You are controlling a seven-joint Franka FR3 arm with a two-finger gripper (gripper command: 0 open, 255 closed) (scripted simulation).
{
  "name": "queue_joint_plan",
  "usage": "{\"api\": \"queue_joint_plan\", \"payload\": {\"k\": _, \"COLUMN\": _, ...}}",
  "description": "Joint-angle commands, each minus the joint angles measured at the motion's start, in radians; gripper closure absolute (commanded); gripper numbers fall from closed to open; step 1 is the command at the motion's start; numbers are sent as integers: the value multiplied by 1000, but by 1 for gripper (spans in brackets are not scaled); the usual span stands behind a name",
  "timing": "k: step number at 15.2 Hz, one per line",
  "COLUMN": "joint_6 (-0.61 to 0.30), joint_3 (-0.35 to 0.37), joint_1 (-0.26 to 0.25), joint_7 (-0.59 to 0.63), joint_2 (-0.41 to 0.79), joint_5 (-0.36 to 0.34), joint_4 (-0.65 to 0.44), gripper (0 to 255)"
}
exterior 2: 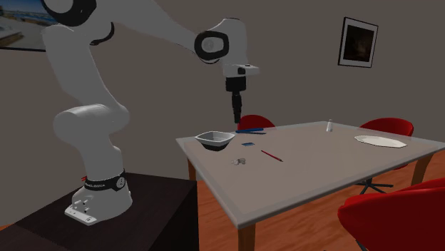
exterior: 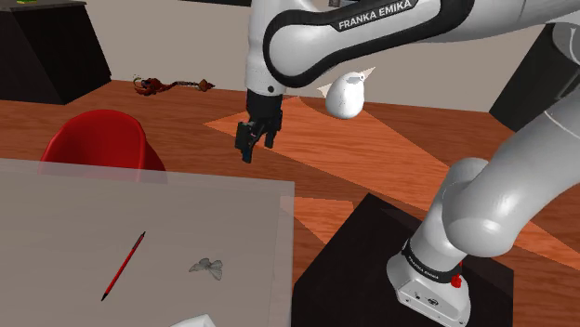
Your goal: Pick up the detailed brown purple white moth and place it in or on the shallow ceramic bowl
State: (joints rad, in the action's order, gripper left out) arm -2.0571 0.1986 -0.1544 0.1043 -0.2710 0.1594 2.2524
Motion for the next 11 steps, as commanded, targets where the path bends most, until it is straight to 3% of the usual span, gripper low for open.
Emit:
{"api": "queue_joint_plan", "payload": {"k": 1, "joint_6": -22, "joint_3": 18, "joint_1": -12, "joint_7": 3, "joint_2": 61, "joint_5": -2, "joint_4": -20, "gripper": 0}}
{"api": "queue_joint_plan", "payload": {"k": 11, "joint_6": -116, "joint_3": 98, "joint_1": -82, "joint_7": 40, "joint_2": 391, "joint_5": -52, "joint_4": -158, "gripper": 0}}
